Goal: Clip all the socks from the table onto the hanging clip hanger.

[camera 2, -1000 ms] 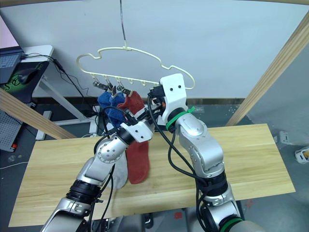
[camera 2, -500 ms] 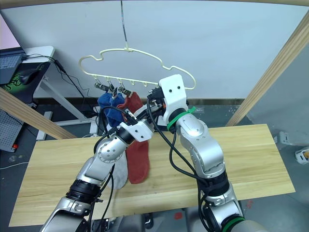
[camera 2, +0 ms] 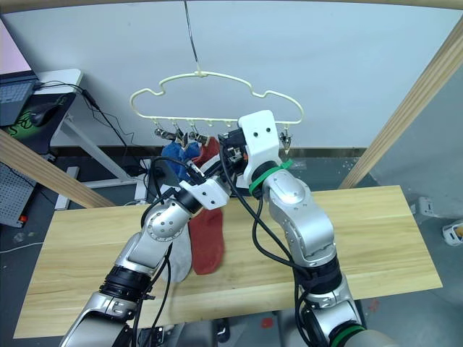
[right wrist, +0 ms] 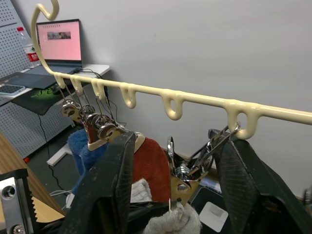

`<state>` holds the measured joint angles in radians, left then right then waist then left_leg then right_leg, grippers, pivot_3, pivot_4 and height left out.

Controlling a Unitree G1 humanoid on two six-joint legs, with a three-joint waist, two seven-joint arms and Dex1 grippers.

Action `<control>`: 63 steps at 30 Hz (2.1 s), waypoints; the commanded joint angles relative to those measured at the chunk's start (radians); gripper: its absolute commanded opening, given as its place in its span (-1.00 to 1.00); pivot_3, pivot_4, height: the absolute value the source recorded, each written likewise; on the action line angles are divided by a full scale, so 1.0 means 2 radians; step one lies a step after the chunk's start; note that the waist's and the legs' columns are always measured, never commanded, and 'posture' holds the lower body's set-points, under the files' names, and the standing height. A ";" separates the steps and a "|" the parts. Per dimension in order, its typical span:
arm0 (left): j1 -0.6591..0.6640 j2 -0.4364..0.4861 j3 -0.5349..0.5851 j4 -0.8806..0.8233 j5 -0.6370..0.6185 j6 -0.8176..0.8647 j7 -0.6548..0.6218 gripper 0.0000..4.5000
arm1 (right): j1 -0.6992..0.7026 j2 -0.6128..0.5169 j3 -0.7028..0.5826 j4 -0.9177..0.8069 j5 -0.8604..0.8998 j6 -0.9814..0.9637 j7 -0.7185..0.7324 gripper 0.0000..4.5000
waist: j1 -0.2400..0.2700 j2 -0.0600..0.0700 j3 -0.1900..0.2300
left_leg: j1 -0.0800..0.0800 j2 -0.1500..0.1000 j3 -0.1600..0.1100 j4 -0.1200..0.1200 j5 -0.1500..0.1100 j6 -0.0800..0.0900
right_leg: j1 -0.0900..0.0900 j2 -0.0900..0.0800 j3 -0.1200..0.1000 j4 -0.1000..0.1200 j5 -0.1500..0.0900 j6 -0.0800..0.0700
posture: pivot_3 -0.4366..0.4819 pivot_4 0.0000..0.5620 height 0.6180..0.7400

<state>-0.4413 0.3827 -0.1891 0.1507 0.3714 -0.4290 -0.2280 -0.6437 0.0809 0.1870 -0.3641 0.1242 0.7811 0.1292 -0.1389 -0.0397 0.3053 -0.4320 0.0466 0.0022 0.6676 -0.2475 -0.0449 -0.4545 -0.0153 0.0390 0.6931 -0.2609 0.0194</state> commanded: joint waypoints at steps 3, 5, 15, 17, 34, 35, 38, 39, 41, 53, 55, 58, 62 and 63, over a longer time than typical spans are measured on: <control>0.012 0.001 0.007 -0.026 -0.030 -0.006 -0.010 -0.16 | 0.000 -0.004 -0.003 -0.042 0.016 0.001 0.009 0.12 | 0.000 0.000 0.000 | 0.000 0.000 0.000 0.000 0.000 0.000 | 0.000 0.000 0.000 0.000 0.000 0.000 | -0.48 0.02 0.94; 0.020 0.005 0.007 -0.034 -0.036 0.002 -0.022 0.11 | 0.004 -0.011 -0.004 -0.051 0.020 0.006 0.014 0.12 | 0.000 0.000 0.000 | 0.000 0.000 0.000 0.000 0.000 0.000 | 0.000 0.000 0.000 0.001 0.000 0.000 | -0.48 0.01 0.94; 0.060 0.016 0.024 -0.092 -0.100 0.056 -0.077 0.36 | 0.031 -0.066 -0.010 -0.103 0.030 0.038 0.035 0.12 | 0.000 0.000 0.000 | 0.000 0.000 0.000 0.003 0.000 0.000 | 0.000 0.000 0.000 0.002 0.000 0.000 | -0.50 0.00 0.94; 0.068 0.019 0.026 -0.110 -0.121 0.070 -0.096 0.36 | 0.036 -0.080 -0.009 -0.116 0.033 0.044 0.040 0.12 | 0.000 0.000 0.000 | 0.000 0.000 0.000 0.004 0.000 0.000 | 0.001 0.000 0.000 0.002 0.000 0.000 | -0.50 0.00 0.94; 0.081 0.069 0.106 -0.259 -0.403 0.342 -0.240 0.36 | 0.098 -0.152 -0.023 -0.208 0.046 0.055 0.051 0.12 | 0.000 0.000 0.000 | 0.000 0.000 -0.001 0.005 0.000 0.000 | 0.001 0.004 0.001 0.002 0.001 0.002 | -0.51 0.00 0.94; 0.079 0.080 0.115 -0.268 -0.429 0.367 -0.251 0.36 | 0.103 -0.148 -0.022 -0.210 0.044 0.059 0.044 0.12 | 0.000 0.000 0.000 | 0.000 0.000 -0.001 0.005 0.000 0.000 | 0.001 0.004 0.001 0.002 0.001 0.002 | -0.50 -0.01 0.94; 0.074 0.118 0.138 -0.290 -0.492 0.426 -0.282 0.36 | 0.111 -0.135 -0.021 -0.208 0.038 0.066 0.022 0.12 | 0.000 0.000 0.000 | 0.001 0.000 0.000 0.005 0.000 0.000 | 0.001 0.005 0.001 0.002 0.001 0.002 | -0.49 -0.01 0.94; 0.072 0.132 0.144 -0.294 -0.507 0.441 -0.292 0.36 | 0.111 -0.129 -0.020 -0.206 0.036 0.068 0.014 0.12 | 0.000 0.000 0.000 | 0.001 0.000 0.000 0.005 0.000 0.000 | 0.001 0.005 0.001 0.002 0.001 0.002 | -0.49 -0.01 0.94; 0.068 0.154 0.152 -0.299 -0.526 0.462 -0.309 0.36 | 0.111 -0.122 -0.020 -0.199 0.030 0.070 0.001 0.12 | 0.000 0.000 0.000 | 0.001 0.000 0.000 0.005 0.000 0.000 | 0.001 0.006 0.001 0.002 0.001 0.002 | -0.48 0.00 0.94; 0.021 0.185 0.163 -0.291 -0.569 0.501 -0.343 0.36 | 0.085 -0.073 -0.026 -0.135 0.011 0.055 -0.036 0.12 | 0.001 0.000 0.000 | 0.001 0.000 0.000 0.005 0.000 0.000 | 0.001 0.006 0.001 0.002 0.001 0.002 | -0.47 -0.05 0.94; 0.018 0.188 0.162 -0.289 -0.568 0.504 -0.350 0.36 | 0.080 -0.066 -0.026 -0.125 0.009 0.050 -0.038 0.12 | 0.001 0.000 0.000 | 0.001 0.000 0.000 0.005 0.000 0.000 | 0.001 0.006 0.001 0.002 0.001 0.002 | -0.46 -0.06 0.94; 0.013 0.188 0.161 -0.285 -0.563 0.505 -0.353 0.36 | 0.075 -0.058 -0.026 -0.108 0.005 0.042 -0.039 0.12 | 0.000 0.000 0.000 | 0.001 0.000 0.000 0.005 0.000 0.000 | 0.001 0.006 0.001 0.002 0.001 0.002 | -0.46 -0.06 0.94; 0.007 0.188 0.158 -0.282 -0.558 0.502 -0.356 0.36 | 0.068 -0.054 -0.027 -0.089 -0.001 0.026 -0.040 0.12 | 0.001 0.000 0.000 | 0.001 0.000 0.000 0.005 0.000 0.000 | 0.001 0.006 0.001 0.002 0.001 0.002 | -0.45 -0.07 0.94; 0.007 0.188 0.158 -0.281 -0.558 0.502 -0.356 0.36 | 0.066 -0.054 -0.027 -0.085 -0.002 0.023 -0.039 0.12 | 0.001 0.000 0.000 | 0.001 0.000 0.000 0.005 0.000 0.000 | 0.001 0.006 0.001 0.002 0.001 0.002 | -0.45 -0.06 0.94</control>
<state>-0.4107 0.7475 0.1153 -0.3924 -0.7432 0.5829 -0.9310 -0.4933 -0.0307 0.1403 -0.5262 0.1311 0.8657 0.0592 -0.1372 -0.0400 0.3047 -0.4306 0.0464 0.0020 0.6778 -0.2466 -0.0449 -0.4521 -0.0034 0.0415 0.6963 -0.2590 0.0227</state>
